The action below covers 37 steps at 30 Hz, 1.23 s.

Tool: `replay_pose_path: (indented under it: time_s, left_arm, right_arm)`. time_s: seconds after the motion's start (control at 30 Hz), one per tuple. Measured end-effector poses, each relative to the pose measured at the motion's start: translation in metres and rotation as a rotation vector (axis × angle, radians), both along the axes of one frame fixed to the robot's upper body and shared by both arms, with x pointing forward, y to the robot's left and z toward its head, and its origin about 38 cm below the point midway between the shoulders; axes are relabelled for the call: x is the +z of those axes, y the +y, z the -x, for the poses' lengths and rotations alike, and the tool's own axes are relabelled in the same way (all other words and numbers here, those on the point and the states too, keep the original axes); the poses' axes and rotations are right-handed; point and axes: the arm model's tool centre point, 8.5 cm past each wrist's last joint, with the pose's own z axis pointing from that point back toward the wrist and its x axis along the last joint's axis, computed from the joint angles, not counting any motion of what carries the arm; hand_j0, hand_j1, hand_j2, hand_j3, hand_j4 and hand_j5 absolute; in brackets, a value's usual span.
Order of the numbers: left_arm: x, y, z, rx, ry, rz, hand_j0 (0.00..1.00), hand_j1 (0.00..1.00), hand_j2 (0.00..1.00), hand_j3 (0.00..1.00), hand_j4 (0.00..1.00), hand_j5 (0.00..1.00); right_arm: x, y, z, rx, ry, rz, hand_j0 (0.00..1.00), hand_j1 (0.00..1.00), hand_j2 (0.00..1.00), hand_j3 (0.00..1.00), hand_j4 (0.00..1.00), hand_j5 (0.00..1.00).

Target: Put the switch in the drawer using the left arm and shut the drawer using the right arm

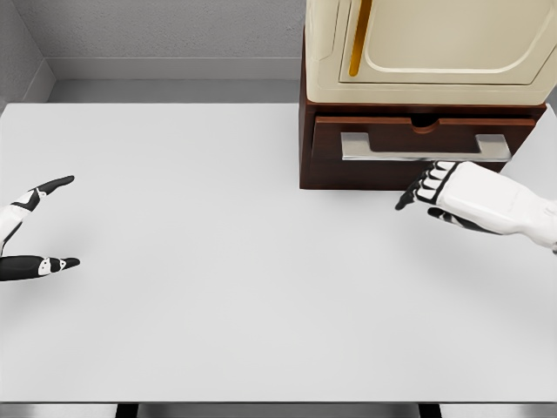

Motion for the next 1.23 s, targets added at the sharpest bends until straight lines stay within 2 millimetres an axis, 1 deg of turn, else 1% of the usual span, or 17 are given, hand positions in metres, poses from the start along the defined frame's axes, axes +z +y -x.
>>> replay_pose_path:
  time_s: [0.07, 0.13, 0.2, 0.33, 0.5, 0.57, 0.63, 0.8, 0.93, 1.03, 1.1, 1.17, 1.23]
  left_arm:
    - [0.000, 0.000, 0.000, 0.000, 0.000, 0.000, 1.00, 1.00, 1.00, 1.00, 1.00, 1.00]
    - [0.000, 0.000, 0.000, 0.000, 0.000, 0.000, 1.00, 1.00, 1.00, 1.00, 1.00, 1.00]
    - [0.000, 0.000, 0.000, -0.001, -0.001, 0.000, 1.00, 1.00, 1.00, 1.00, 1.00, 1.00]
    - [0.000, -0.001, 0.000, -0.002, 0.000, 0.000, 1.00, 1.00, 1.00, 1.00, 1.00, 1.00]
    - [0.000, -0.001, 0.001, -0.002, 0.000, -0.001, 1.00, 1.00, 1.00, 1.00, 1.00, 1.00]
    - [0.000, -0.001, 0.001, -0.002, 0.000, -0.001, 1.00, 1.00, 1.00, 1.00, 1.00, 1.00]
    - [0.000, -0.001, 0.001, -0.002, 0.000, -0.001, 1.00, 1.00, 1.00, 1.00, 1.00, 1.00]
    - [0.001, -0.001, 0.000, -0.003, -0.002, -0.001, 1.00, 1.00, 1.00, 1.00, 1.00, 1.00]
    - [0.002, -0.002, 0.000, -0.005, -0.005, -0.002, 1.00, 1.00, 1.00, 1.00, 1.00, 1.00]
    - [0.002, -0.002, 0.001, -0.006, -0.005, -0.002, 1.00, 1.00, 1.00, 1.00, 1.00, 1.00]
    - [0.002, -0.002, 0.001, -0.007, -0.006, -0.002, 1.00, 1.00, 1.00, 1.00, 1.00, 1.00]
    - [0.002, -0.002, 0.001, -0.007, -0.007, -0.003, 1.00, 1.00, 1.00, 1.00, 1.00, 1.00]
    - [0.002, -0.003, 0.001, -0.007, -0.007, 0.002, 1.00, 1.00, 1.00, 1.00, 1.00, 1.00]
  right_arm:
    - [-0.001, 0.001, -0.002, -0.003, -0.002, -0.009, 0.71, 0.71, 0.71, 0.71, 0.71, 0.71]
    - [-0.003, 0.001, -0.004, -0.007, 0.000, -0.013, 0.69, 0.69, 0.69, 0.69, 0.69, 0.69]
    - [-0.002, 0.001, -0.006, -0.011, -0.004, -0.015, 0.70, 0.70, 0.70, 0.70, 0.70, 0.70]
    - [-0.002, -0.001, -0.009, -0.020, -0.006, -0.018, 0.74, 0.74, 0.74, 0.74, 0.74, 0.74]
    - [0.002, -0.002, -0.017, -0.033, -0.022, -0.024, 0.74, 0.74, 0.74, 0.74, 0.74, 0.74]
    - [0.001, -0.002, -0.019, -0.036, -0.020, -0.028, 0.75, 0.75, 0.75, 0.75, 0.75, 0.75]
    - [0.003, -0.001, -0.021, -0.036, -0.030, -0.031, 0.76, 0.76, 0.76, 0.76, 0.76, 0.76]
    - [0.003, -0.003, -0.027, -0.048, -0.036, -0.023, 0.77, 0.77, 0.77, 0.77, 0.77, 0.77]
    - [0.004, -0.002, -0.029, -0.054, -0.030, -0.054, 0.77, 0.77, 0.77, 0.77, 0.77, 0.77]
    - [0.001, -0.005, -0.024, -0.053, -0.020, -0.041, 0.78, 0.78, 0.78, 0.78, 0.78, 0.78]
    - [-0.012, -0.014, -0.010, -0.057, 0.026, 0.000, 0.82, 0.82, 0.82, 0.82, 0.82, 0.82]
    - [-0.015, -0.025, -0.001, -0.062, 0.051, 0.047, 0.85, 0.85, 0.85, 0.85, 0.85, 0.85]
    - [-0.008, -0.034, 0.003, -0.065, 0.051, 0.086, 0.84, 0.84, 0.84, 0.84, 0.84, 0.84]
